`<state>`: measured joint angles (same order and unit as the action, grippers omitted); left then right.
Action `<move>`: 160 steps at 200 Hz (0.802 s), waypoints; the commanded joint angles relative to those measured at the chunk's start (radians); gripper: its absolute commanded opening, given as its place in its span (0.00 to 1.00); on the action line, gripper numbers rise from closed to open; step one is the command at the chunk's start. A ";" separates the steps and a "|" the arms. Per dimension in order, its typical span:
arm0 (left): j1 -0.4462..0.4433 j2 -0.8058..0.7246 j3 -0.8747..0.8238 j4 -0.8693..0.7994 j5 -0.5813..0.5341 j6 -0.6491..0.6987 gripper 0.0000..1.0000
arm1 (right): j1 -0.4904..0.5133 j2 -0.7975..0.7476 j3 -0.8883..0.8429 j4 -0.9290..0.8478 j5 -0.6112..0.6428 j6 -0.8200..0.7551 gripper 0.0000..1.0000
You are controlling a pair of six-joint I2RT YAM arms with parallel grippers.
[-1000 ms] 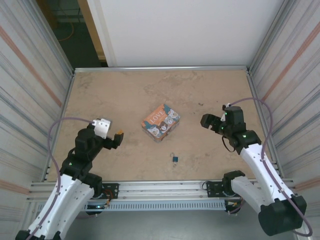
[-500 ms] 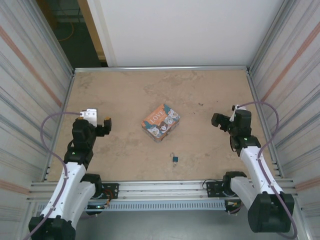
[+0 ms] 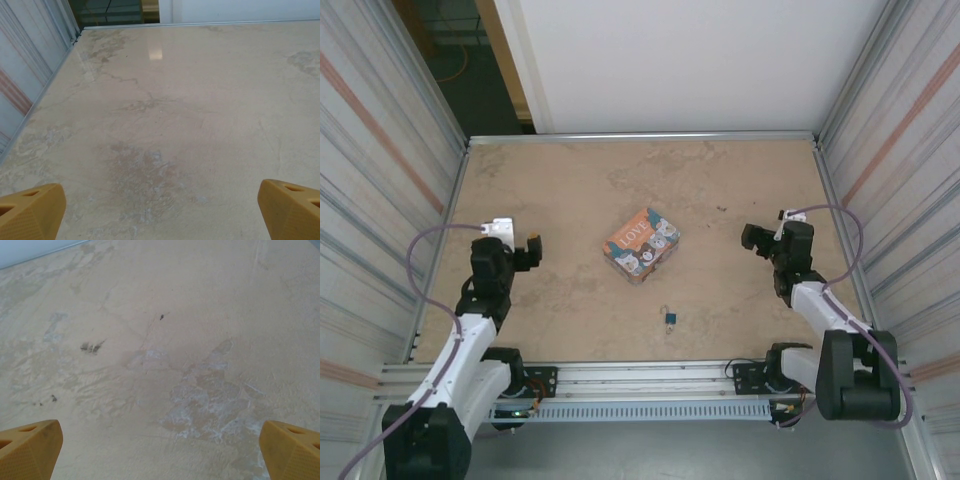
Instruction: Unlock the padlock with the key
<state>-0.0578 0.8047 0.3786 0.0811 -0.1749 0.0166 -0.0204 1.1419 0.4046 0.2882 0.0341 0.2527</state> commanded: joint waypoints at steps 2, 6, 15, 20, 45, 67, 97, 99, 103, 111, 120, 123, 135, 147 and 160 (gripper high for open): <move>0.007 0.048 -0.006 0.089 -0.046 -0.021 0.99 | -0.006 0.050 -0.035 0.230 0.021 -0.016 0.99; 0.006 0.059 -0.005 0.097 -0.049 -0.021 0.99 | -0.007 0.062 -0.043 0.260 0.021 -0.016 0.99; 0.007 0.082 -0.007 0.116 -0.056 -0.021 0.99 | -0.009 0.087 -0.046 0.295 0.011 -0.015 0.99; 0.007 0.094 -0.007 0.128 -0.059 -0.021 0.99 | -0.015 0.098 -0.040 0.287 0.004 -0.016 0.99; 0.007 0.141 -0.020 0.192 -0.072 -0.021 0.99 | -0.016 0.154 -0.091 0.421 -0.042 -0.028 0.99; 0.009 0.167 -0.035 0.244 -0.072 -0.024 0.99 | -0.021 0.141 -0.099 0.418 -0.083 -0.040 0.99; 0.007 0.205 -0.053 0.304 -0.053 -0.031 0.99 | -0.021 0.135 -0.119 0.459 -0.155 -0.070 0.99; 0.008 0.208 -0.055 0.308 -0.051 -0.032 0.99 | -0.019 0.134 -0.120 0.461 -0.160 -0.071 0.99; 0.008 0.215 -0.056 0.316 -0.047 -0.033 0.99 | -0.019 0.132 -0.124 0.465 -0.168 -0.074 0.99; 0.009 0.225 -0.062 0.333 -0.042 -0.035 0.99 | -0.019 0.130 -0.131 0.480 -0.187 -0.083 0.99; 0.009 0.238 -0.067 0.351 -0.035 -0.037 0.99 | -0.018 0.126 -0.138 0.490 -0.204 -0.093 0.99; 0.008 0.243 -0.069 0.357 -0.033 -0.037 0.99 | -0.017 0.125 -0.140 0.495 -0.208 -0.096 0.99; 0.008 0.262 -0.075 0.388 -0.016 -0.035 0.99 | -0.010 0.121 -0.146 0.502 -0.222 -0.107 0.99; 0.008 0.281 -0.082 0.423 0.011 -0.030 0.99 | -0.004 0.120 -0.147 0.503 -0.223 -0.117 0.99; 0.008 0.306 -0.090 0.468 0.039 -0.024 0.99 | -0.001 0.121 -0.144 0.499 -0.219 -0.118 0.99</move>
<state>-0.0582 1.0798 0.3069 0.4240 -0.1902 -0.0048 -0.0319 1.2823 0.2680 0.7410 -0.1558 0.1738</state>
